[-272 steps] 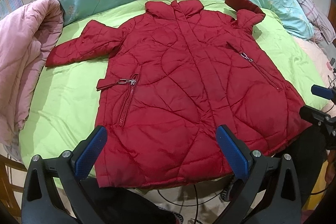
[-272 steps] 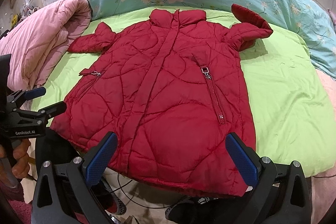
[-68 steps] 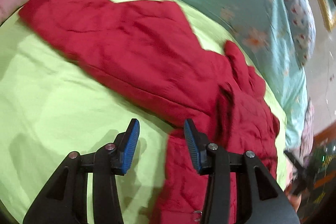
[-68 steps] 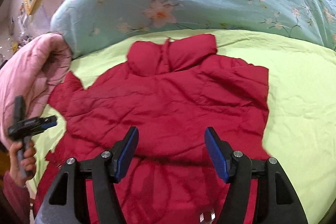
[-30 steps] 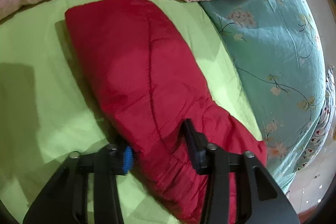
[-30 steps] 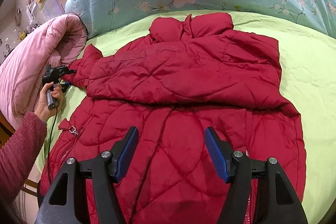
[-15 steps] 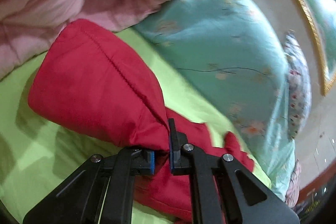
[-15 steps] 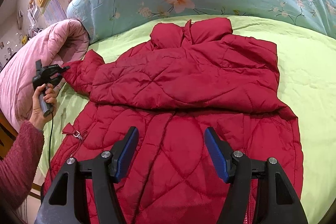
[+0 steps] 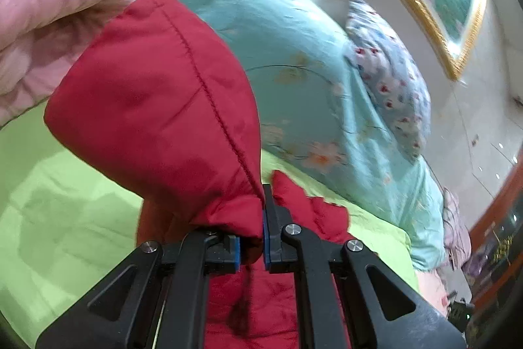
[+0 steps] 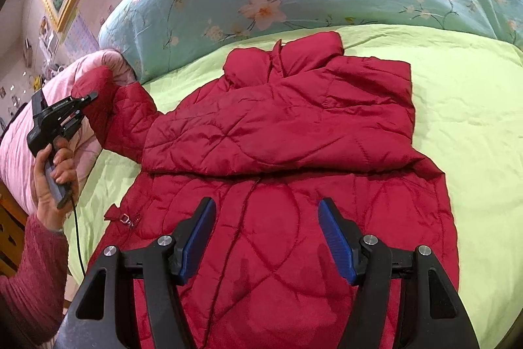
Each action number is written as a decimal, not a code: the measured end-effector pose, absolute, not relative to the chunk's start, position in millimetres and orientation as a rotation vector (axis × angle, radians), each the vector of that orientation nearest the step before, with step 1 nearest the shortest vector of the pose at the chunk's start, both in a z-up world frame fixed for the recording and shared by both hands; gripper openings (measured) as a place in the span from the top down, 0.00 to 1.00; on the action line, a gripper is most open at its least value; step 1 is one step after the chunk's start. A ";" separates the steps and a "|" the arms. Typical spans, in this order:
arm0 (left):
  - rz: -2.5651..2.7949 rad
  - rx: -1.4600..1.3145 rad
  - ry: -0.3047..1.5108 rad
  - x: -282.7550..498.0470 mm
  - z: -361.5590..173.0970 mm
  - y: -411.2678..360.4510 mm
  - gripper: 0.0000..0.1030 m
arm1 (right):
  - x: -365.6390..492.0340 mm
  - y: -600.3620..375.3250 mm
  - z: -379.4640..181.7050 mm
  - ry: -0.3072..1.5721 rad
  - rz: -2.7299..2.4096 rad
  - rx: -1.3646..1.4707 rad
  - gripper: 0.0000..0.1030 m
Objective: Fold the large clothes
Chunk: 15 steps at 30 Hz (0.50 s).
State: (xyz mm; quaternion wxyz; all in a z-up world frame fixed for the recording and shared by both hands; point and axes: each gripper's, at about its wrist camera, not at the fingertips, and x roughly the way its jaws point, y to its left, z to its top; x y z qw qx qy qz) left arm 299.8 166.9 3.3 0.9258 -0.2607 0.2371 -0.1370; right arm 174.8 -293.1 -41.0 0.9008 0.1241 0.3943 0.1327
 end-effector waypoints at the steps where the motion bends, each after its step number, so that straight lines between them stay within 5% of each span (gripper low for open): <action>1: -0.303 -0.532 0.477 297.8 9.3 160.8 0.94 | 174.4 -295.5 -40.4 0.813 0.274 0.265 0.35; 15: -0.511 -0.293 0.481 275.9 45.0 37.6 0.94 | 179.2 -318.7 -30.8 0.780 0.260 0.344 0.35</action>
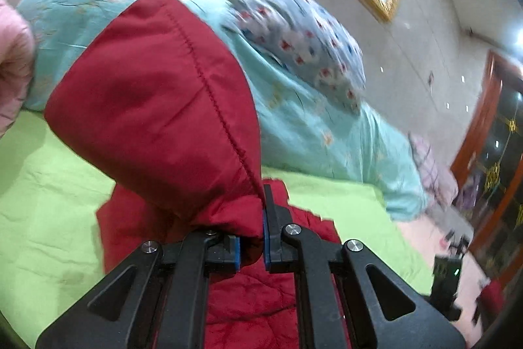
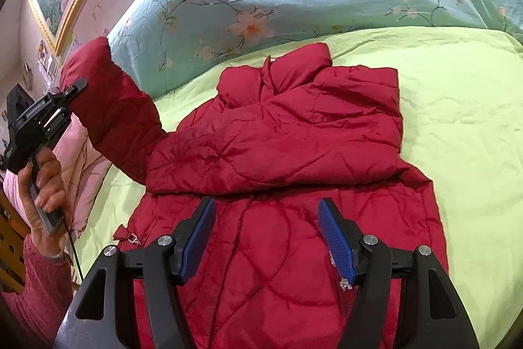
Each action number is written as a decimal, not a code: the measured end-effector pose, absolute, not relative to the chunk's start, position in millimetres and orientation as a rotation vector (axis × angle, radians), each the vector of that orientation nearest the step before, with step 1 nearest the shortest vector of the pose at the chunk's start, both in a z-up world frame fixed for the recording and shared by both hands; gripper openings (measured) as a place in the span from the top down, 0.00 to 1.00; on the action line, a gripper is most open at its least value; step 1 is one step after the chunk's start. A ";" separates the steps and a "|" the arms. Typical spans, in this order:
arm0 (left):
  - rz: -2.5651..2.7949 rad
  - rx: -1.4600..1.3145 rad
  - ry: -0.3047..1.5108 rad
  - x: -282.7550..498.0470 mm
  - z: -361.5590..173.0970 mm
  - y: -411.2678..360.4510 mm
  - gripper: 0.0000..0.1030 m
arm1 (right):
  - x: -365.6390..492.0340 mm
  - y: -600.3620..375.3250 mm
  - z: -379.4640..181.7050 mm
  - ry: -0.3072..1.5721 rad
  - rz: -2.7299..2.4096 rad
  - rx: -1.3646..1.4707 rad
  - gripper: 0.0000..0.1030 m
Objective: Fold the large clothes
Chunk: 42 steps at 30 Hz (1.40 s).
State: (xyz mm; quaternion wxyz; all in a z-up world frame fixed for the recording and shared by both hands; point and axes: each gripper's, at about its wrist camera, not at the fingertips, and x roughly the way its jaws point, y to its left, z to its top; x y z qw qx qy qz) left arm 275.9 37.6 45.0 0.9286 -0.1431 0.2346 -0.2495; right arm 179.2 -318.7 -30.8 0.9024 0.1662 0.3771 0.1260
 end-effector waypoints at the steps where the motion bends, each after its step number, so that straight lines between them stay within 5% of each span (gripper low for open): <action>1: -0.522 -0.277 0.497 277.1 39.5 26.2 0.94 | 179.0 -322.1 -30.5 0.778 0.257 0.350 0.35; 12: -0.532 -0.040 0.655 290.7 -31.7 -90.7 0.94 | 183.4 -374.3 -31.0 0.757 0.188 0.436 0.34; 29: -0.465 0.241 0.739 288.8 -97.1 -145.9 0.86 | 243.8 -379.2 -27.3 0.777 0.302 0.575 0.33; 36: -0.455 0.321 0.728 282.9 -107.2 -155.0 0.84 | 307.5 -364.7 -32.5 0.864 0.415 0.704 0.13; 41: -0.454 0.322 0.729 284.9 -110.4 -158.4 0.84 | 335.7 -365.3 -59.9 0.965 0.368 0.741 0.14; 42: -0.451 0.330 0.731 285.0 -111.7 -160.3 0.84 | 338.8 -364.3 -65.1 0.983 0.358 0.745 0.21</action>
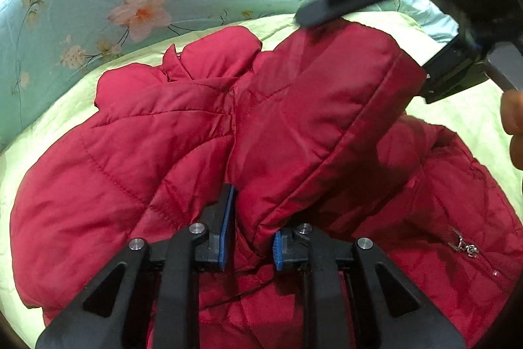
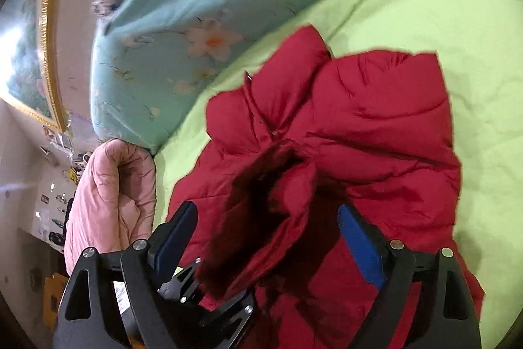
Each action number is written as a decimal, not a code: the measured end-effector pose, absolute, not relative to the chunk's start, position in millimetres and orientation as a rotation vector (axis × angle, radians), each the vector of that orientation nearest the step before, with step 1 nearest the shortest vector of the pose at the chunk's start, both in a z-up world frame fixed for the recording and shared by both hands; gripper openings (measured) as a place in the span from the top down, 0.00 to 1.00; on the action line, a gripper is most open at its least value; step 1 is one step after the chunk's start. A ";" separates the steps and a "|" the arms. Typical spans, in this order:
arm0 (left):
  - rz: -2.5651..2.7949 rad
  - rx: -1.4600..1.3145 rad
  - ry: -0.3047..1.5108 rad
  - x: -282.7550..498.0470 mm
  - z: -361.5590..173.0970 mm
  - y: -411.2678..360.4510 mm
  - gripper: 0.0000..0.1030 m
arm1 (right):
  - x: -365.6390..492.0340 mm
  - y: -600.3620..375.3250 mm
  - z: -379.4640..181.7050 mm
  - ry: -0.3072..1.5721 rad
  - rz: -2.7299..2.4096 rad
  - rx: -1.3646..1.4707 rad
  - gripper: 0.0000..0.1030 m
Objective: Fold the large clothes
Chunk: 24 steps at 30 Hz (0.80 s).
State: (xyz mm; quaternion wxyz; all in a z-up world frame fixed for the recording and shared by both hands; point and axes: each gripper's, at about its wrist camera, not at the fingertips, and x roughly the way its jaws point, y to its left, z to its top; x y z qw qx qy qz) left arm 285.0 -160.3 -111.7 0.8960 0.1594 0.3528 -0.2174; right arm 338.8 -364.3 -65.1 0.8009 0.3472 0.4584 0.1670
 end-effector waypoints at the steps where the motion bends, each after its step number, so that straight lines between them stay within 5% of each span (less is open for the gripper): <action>1: -0.450 0.334 0.735 285.6 -112.6 -160.9 0.84 | 341.6 -360.8 -69.5 0.995 0.370 0.746 0.36; 4: -0.495 0.299 0.765 282.8 -106.7 -156.1 0.79 | 343.3 -350.3 -72.9 1.007 0.376 0.711 0.81; 6: -0.543 0.242 0.791 280.9 -97.6 -145.5 0.78 | 340.5 -349.5 -66.1 0.981 0.379 0.680 0.87; 15: -0.531 -0.096 0.761 283.5 -43.6 -45.9 0.78 | 324.4 -381.4 -19.0 0.844 0.364 0.557 0.90; 24: -0.403 -0.203 0.908 341.1 -94.6 6.2 0.78 | 330.7 -420.7 -83.9 0.956 0.170 0.538 0.91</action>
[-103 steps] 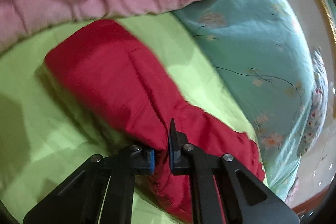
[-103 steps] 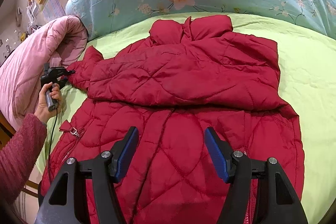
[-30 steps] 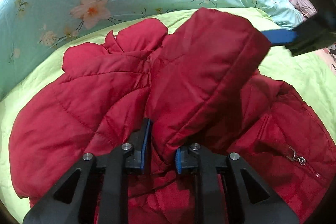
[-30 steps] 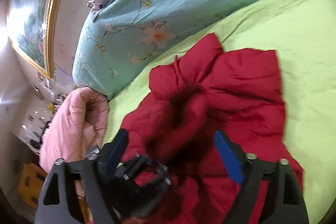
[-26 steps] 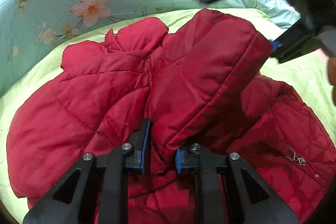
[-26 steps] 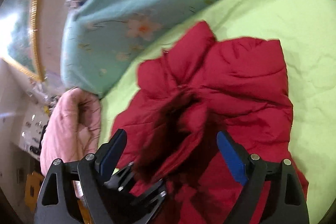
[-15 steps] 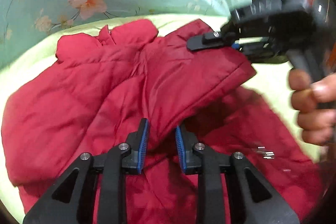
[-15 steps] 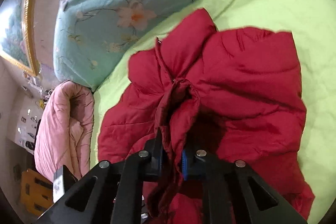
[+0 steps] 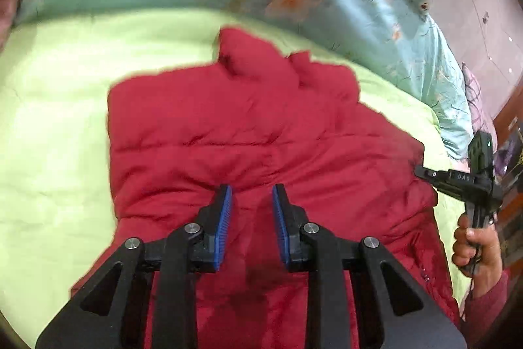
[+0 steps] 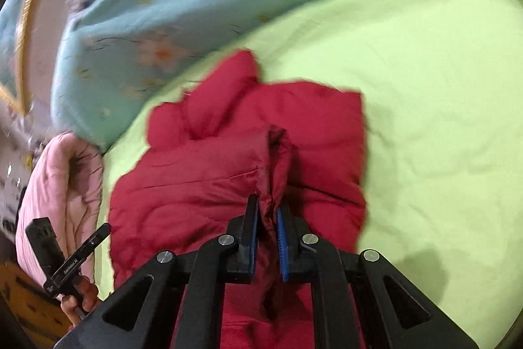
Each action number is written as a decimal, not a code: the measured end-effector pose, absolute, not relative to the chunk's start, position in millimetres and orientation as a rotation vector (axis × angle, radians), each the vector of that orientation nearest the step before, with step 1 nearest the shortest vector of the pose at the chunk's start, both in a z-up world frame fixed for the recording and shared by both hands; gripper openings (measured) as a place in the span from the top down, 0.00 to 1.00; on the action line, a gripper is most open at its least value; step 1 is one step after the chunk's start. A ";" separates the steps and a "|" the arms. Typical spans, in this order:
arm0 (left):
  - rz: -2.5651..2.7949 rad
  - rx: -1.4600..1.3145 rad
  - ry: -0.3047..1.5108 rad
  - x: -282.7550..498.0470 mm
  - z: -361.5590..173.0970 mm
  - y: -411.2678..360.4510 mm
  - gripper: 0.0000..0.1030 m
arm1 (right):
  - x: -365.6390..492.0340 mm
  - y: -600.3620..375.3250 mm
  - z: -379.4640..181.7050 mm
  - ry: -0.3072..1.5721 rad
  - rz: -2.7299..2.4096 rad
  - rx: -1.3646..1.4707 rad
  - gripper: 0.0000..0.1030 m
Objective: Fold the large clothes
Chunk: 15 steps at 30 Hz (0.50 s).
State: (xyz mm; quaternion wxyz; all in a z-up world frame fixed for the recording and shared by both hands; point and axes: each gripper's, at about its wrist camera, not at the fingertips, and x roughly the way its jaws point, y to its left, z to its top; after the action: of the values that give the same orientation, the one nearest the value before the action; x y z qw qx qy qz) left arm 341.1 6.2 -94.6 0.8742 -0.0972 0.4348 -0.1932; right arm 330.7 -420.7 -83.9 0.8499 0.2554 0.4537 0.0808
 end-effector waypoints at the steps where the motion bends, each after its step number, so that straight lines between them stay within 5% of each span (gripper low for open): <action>1: -0.408 -0.209 0.919 344.1 -100.4 5.1 0.78 | 330.3 -420.3 -92.1 0.968 0.167 0.541 0.91; 6: -0.379 -0.197 0.921 342.6 -109.0 -0.6 0.78 | 321.6 -415.5 -79.8 0.947 0.102 0.502 0.76; 11: -0.376 -0.171 0.917 342.9 -109.1 -0.1 0.78 | 296.7 -385.6 -16.3 0.746 0.115 0.367 0.75; 15: -0.382 -0.177 0.921 346.6 -110.7 2.3 0.78 | 315.6 -351.6 -26.9 0.829 0.174 0.256 0.76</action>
State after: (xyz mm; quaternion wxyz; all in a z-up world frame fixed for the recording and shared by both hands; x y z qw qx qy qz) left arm 346.6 2.3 -110.7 0.8746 -0.0848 0.4410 -0.1829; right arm 315.6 -351.6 -26.9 0.9038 0.1237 0.4010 0.0842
